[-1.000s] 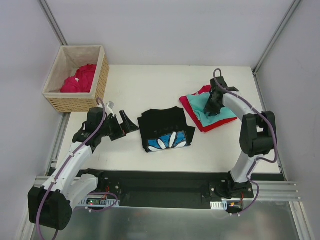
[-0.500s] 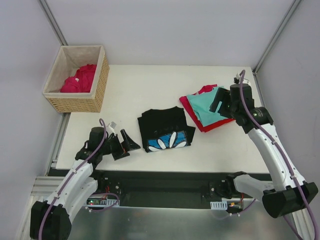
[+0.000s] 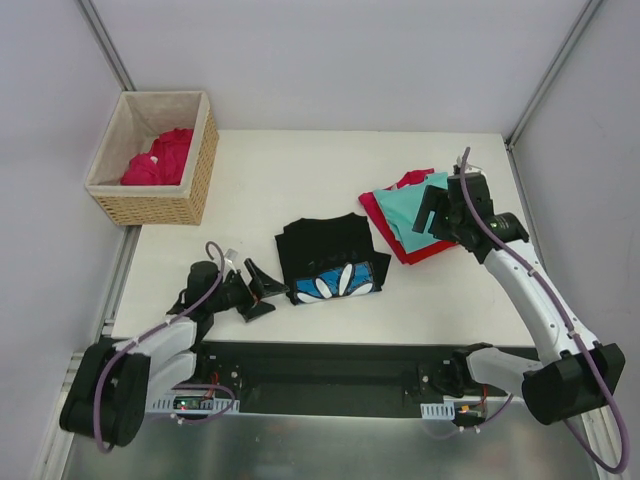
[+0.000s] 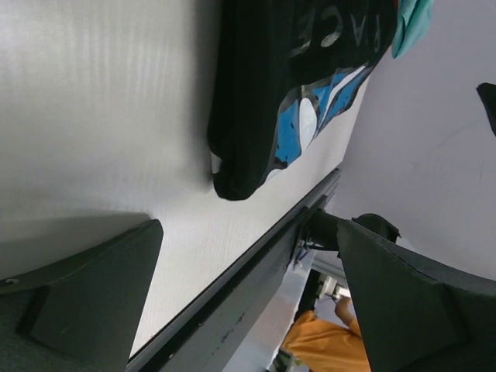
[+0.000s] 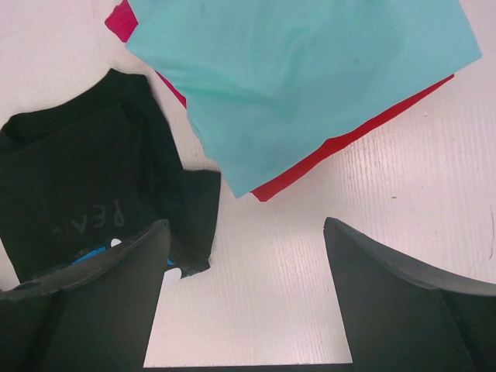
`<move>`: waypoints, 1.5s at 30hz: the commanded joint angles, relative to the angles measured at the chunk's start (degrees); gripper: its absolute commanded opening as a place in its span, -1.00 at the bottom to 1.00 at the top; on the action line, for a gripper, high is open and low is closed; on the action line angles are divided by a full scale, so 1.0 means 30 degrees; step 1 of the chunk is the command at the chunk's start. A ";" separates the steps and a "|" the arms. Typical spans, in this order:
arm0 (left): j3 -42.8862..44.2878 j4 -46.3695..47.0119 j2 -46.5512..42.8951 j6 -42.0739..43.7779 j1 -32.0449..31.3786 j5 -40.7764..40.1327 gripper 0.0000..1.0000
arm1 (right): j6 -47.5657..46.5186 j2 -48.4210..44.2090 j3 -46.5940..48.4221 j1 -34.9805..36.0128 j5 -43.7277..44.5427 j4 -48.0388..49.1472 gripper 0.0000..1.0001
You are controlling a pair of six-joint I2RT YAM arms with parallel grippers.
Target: Fold and stack the t-shirts
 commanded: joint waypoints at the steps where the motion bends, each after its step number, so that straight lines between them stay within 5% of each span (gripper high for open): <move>1: -0.0110 0.4930 0.4324 -0.0694 -0.1266 -0.0482 0.98 | -0.0110 -0.0186 -0.0790 0.0087 -0.0256 0.1041 0.68; 9: 0.1940 0.8889 0.9813 -0.1954 -0.4225 -0.1918 0.98 | -0.0110 -0.0714 -0.1231 0.0087 -0.0373 0.0985 0.68; 19: 0.2559 1.0560 1.3215 -0.2483 -0.4814 -0.2358 0.97 | 0.0066 -0.0597 -0.1289 0.0087 -0.0754 0.1190 0.68; 21: 0.2472 1.0531 1.3245 -0.2394 -0.4814 -0.2679 0.77 | 0.0037 -0.0714 -0.1290 0.0087 -0.0754 0.1190 0.68; 23: 0.2471 1.0560 1.3245 -0.2248 -0.4814 -0.2768 0.41 | 0.0066 -0.0772 -0.1260 0.0087 -0.0754 0.1161 0.68; 24: 0.2558 1.0589 1.3274 -0.2248 -0.4814 -0.2798 0.06 | 0.0095 -0.0831 -0.1289 0.0087 -0.0725 0.1132 0.68; 30: 0.3143 1.0327 1.4153 -0.2219 -0.4814 -0.2856 -0.97 | 0.0095 -0.1183 -0.1319 0.0116 -0.0842 0.1044 0.68; 38: 0.3526 1.0092 1.4214 -0.1984 -0.4814 -0.3032 -1.00 | 0.0066 -0.1330 -0.1611 0.0087 -0.1192 0.1043 0.68; 45: 0.2706 0.5266 0.8865 -0.1136 -0.4814 -0.4114 -1.00 | 0.0416 0.1007 -0.2314 0.0233 -0.4998 0.3409 0.68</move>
